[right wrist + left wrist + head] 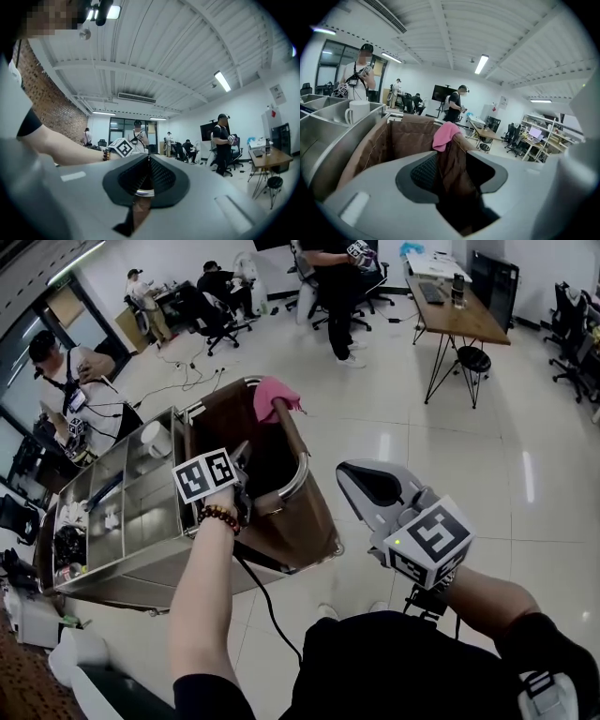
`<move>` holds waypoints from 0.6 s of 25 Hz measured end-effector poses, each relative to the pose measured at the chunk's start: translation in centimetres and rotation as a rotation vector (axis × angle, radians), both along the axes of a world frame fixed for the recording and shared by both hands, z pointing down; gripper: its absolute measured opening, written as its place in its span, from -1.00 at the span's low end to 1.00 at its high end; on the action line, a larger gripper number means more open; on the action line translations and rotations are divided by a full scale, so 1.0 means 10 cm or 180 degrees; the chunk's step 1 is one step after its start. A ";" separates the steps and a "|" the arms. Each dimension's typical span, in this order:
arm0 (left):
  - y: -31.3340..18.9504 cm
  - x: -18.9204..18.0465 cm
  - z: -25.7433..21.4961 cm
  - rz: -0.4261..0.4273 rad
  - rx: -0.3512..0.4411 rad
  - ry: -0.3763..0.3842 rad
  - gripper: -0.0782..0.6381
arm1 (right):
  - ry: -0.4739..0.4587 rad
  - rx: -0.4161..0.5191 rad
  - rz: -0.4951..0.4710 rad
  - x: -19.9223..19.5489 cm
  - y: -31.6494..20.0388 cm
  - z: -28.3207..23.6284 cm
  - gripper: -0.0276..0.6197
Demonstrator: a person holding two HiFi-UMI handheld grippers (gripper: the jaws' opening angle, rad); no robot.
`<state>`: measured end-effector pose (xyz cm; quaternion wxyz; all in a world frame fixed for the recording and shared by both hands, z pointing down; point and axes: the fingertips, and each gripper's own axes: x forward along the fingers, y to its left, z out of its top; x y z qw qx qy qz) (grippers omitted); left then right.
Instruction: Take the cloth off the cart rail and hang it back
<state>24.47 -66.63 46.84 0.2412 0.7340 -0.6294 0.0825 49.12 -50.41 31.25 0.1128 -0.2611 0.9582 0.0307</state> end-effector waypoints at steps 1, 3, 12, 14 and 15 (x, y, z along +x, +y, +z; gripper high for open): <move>0.07 0.06 -0.09 0.0044 0.0074 -0.0002 -0.25 | 0.0003 0.0011 -0.0017 -0.02 0.05 -0.01 -0.93; 0.24 0.20 -0.28 0.0135 0.0235 -0.0025 -0.29 | 0.0019 0.0045 -0.0054 -0.05 0.17 -0.04 -0.93; 1.22 0.49 -0.89 0.0378 0.0753 -0.0051 -0.40 | 0.0031 0.0164 -0.0073 -0.35 0.80 -0.16 -0.93; 1.51 0.58 -0.99 0.0442 0.0902 -0.0066 -0.42 | 0.0040 0.0175 -0.0056 -0.38 0.97 -0.15 -0.93; 1.66 0.63 -1.05 0.0479 0.0984 -0.0083 -0.43 | 0.0042 0.0181 -0.0046 -0.41 1.06 -0.15 -0.93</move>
